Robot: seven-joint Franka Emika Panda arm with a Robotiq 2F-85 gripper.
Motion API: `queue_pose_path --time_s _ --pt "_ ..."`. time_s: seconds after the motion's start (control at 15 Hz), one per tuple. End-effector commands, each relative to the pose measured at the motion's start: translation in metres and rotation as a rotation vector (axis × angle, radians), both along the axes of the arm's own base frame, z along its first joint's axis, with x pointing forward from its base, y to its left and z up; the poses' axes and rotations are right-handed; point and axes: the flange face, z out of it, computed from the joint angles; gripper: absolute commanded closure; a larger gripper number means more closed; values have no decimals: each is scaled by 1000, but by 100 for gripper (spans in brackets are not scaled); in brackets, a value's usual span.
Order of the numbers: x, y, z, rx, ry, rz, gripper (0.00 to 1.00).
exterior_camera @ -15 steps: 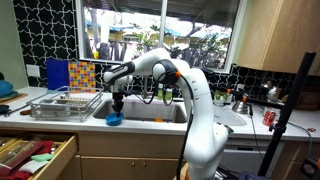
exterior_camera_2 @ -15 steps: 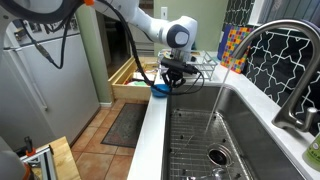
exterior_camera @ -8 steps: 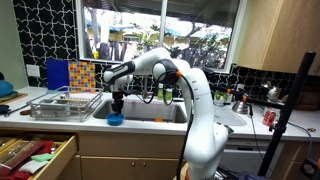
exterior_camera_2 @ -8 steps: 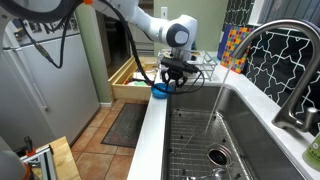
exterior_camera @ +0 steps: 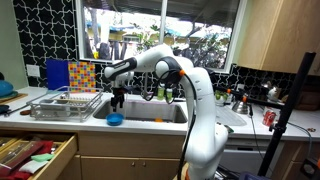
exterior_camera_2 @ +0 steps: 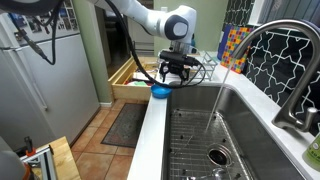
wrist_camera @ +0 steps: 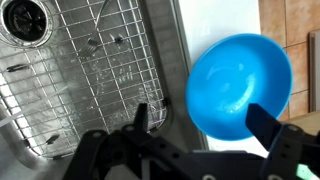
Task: Pour the liquid from the blue bowl into the sink.
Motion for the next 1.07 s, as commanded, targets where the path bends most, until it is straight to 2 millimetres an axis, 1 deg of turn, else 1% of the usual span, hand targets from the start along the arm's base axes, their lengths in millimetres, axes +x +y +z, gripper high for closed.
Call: queue_pose_path --time_s 0.0,0.13,0.27,0.67,0.87,1.0 --pt "-15 -6 28 -71 -11 -63 0" --pt "-13 -12 46 -140 -34 -164 0" --pt "-13 -14 64 -205 -79 -255 0" --pt "-18 -4 117 -306 -217 -553 0" --pt "-22 -3 133 -374 -262 -700 0" --pt "-25 -4 140 -397 -274 -809 0"
